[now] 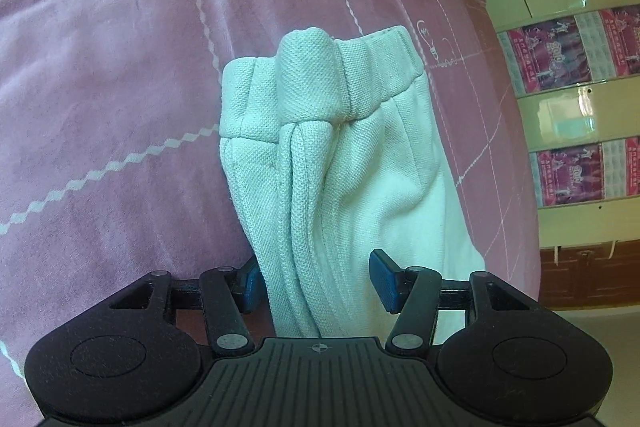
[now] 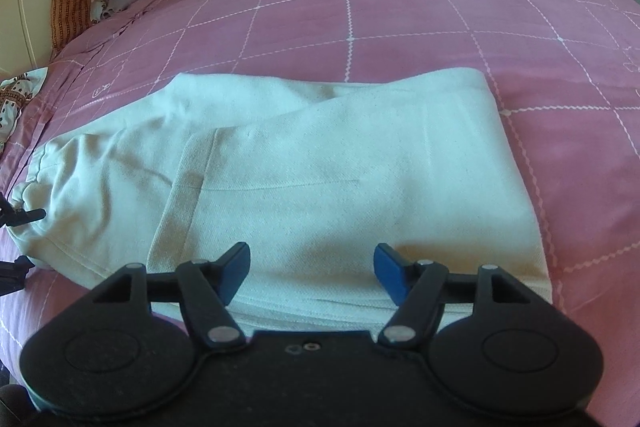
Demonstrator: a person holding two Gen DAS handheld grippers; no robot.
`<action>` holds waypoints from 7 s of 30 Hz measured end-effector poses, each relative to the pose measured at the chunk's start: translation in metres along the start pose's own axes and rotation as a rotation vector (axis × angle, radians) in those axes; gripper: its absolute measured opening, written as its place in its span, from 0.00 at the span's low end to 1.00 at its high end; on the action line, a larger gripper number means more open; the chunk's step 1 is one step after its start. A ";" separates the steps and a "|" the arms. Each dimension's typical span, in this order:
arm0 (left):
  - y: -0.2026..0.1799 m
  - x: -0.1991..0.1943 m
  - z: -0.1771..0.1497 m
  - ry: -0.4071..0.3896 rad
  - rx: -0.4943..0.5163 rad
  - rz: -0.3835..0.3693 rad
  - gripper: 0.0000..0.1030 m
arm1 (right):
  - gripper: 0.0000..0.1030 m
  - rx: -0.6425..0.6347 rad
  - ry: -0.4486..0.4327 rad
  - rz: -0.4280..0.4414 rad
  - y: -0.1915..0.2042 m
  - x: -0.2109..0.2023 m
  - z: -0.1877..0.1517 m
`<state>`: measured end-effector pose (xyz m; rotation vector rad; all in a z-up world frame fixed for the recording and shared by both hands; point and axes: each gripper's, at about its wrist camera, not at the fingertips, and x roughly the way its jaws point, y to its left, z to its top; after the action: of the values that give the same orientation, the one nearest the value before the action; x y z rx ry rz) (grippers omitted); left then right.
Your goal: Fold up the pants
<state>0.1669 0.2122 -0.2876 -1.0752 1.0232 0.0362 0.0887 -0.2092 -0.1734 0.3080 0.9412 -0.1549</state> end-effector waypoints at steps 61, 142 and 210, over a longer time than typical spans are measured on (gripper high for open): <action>-0.253 -0.014 -0.255 0.222 1.320 -0.179 0.50 | 0.76 0.172 -0.088 -0.072 -0.103 -0.051 0.011; -0.187 0.022 -0.196 0.177 0.993 0.016 0.53 | 0.49 -0.104 -0.070 -0.128 -0.079 -0.046 0.009; -0.272 0.087 -0.209 0.090 1.283 0.098 0.66 | 0.79 0.074 -0.096 -0.150 -0.125 0.033 0.077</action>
<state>0.2068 -0.1207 -0.1751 0.1473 0.9137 -0.5290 0.1343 -0.3525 -0.1818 0.2954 0.8645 -0.3394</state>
